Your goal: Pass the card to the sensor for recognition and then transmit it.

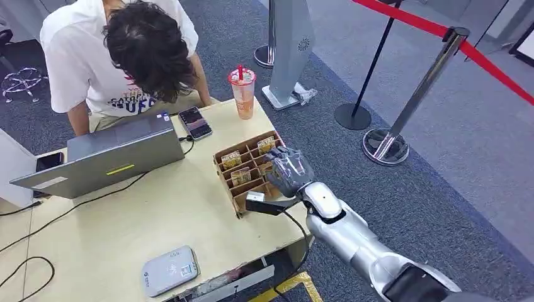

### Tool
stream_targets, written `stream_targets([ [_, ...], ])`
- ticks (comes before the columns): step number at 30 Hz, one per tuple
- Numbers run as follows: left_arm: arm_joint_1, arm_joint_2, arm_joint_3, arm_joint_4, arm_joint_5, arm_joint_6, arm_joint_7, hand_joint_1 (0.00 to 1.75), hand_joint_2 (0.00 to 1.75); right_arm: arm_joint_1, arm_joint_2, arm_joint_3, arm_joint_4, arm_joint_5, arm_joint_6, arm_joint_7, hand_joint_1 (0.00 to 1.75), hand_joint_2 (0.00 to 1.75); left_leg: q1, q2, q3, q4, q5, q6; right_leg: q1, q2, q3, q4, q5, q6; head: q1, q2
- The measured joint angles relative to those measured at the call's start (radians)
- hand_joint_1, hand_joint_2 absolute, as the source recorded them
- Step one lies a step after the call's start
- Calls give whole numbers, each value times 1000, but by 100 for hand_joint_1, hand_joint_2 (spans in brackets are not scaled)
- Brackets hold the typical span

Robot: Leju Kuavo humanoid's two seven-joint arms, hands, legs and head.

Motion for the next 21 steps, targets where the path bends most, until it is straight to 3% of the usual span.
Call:
stream_targets([
  [15, 0, 1, 0, 0, 7, 4, 0, 0, 0, -38, -4, 4, 39, -3, 32, -8, 96, 175, 0, 0, 0, 0, 0, 0, 0, 0, 0, 0, 0, 0, 0, 0],
  [21, 1, 1, 0, 0, 6, 5, 0, 0, 0, -38, -7, 4, 47, -20, 40, -12, 79, 175, 0, 0, 0, 0, 0, 0, 0, 0, 0, 0, 0, 0, 0, 0],
])
